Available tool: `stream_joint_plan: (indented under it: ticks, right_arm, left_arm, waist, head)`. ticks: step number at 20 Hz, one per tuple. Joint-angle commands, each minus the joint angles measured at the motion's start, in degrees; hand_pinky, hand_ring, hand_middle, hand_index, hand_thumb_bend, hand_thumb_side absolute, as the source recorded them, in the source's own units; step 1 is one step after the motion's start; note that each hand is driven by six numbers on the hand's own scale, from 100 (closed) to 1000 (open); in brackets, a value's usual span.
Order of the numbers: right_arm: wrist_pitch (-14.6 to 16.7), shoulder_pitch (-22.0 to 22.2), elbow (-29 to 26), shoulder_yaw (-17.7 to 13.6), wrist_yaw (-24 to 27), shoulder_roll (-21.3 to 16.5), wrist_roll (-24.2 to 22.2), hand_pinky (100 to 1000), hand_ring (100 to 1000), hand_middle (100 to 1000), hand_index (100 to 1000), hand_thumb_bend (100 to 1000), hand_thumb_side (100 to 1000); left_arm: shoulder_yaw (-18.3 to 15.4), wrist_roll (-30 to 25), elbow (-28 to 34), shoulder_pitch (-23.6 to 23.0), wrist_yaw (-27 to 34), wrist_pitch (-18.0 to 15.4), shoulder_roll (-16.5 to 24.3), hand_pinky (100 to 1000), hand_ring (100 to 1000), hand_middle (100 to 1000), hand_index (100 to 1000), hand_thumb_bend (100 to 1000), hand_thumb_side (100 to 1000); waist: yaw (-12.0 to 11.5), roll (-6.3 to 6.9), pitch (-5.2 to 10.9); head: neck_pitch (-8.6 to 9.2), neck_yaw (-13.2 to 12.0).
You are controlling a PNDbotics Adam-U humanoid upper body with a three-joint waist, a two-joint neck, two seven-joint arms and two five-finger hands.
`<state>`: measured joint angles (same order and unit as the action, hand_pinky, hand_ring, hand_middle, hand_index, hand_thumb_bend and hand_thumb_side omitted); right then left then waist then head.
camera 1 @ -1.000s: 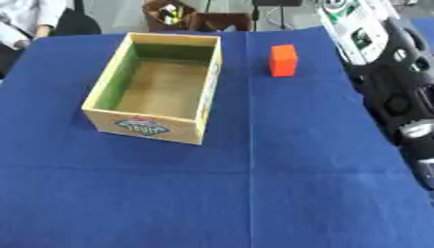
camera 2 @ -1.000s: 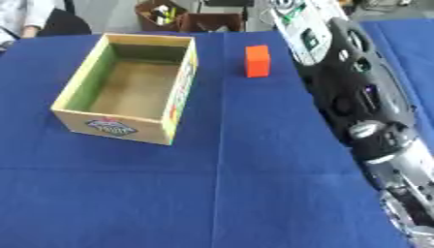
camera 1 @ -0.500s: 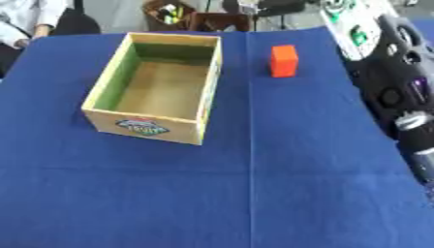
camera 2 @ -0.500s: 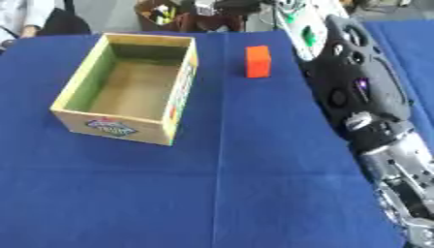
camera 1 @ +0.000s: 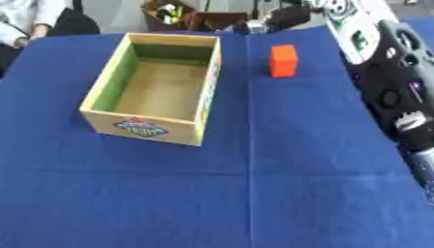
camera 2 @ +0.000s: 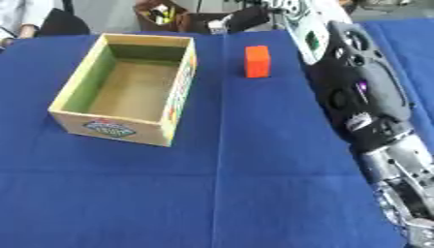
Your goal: Pick up objects on the table and place them in the box.
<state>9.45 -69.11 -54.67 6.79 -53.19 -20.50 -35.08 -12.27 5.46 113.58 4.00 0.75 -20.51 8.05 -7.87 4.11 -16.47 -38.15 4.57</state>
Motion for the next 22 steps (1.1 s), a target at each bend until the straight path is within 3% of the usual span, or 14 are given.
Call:
stream_joint_plan:
  ticks: [1,10,18,20,22]
  right_arm:
    - [0.6,-1.8,0.1,-0.8,-0.7,-1.6,-2.4,904,907,870,971,648,696]
    - [0.5,-2.2,1.2,-1.5,-2.5,-2.6,-8.5,913,917,887,982,613,480]
    - [0.7,-2.4,1.2,-1.8,-3.5,-2.7,-9.6,912,916,888,982,600,471]
    - [0.3,-2.8,1.5,-1.5,-4.0,-3.4,-9.3,898,918,893,978,466,484]
    - [-1.0,-3.2,2.2,-0.5,-5.3,-4.2,-7.9,897,919,896,979,453,486]
  left_arm:
    - [0.1,-0.3,1.0,0.3,0.3,-0.1,0.6,464,623,584,784,468,964]
    - [0.1,-0.4,1.0,0.3,0.4,-0.1,0.6,465,624,584,784,464,964]
    - [0.2,-0.4,1.0,0.4,0.4,0.0,0.6,465,624,584,784,463,963]
    - [0.2,-0.4,1.0,0.3,0.3,0.0,0.5,465,624,584,784,462,962]
    - [0.2,-0.5,1.0,0.4,0.3,0.0,0.4,465,624,584,783,448,947]
  waist:
    - [0.0,0.04,0.85]
    - [0.1,0.13,0.75]
    - [0.2,0.12,0.69]
    - [0.2,0.09,0.54]
    - [0.0,0.08,0.3]
  head:
    - [0.61,-0.2]
    - [1.0,-0.4]
    - [0.98,-0.5]
    - [1.18,-0.6]
    - [1.4,-0.4]
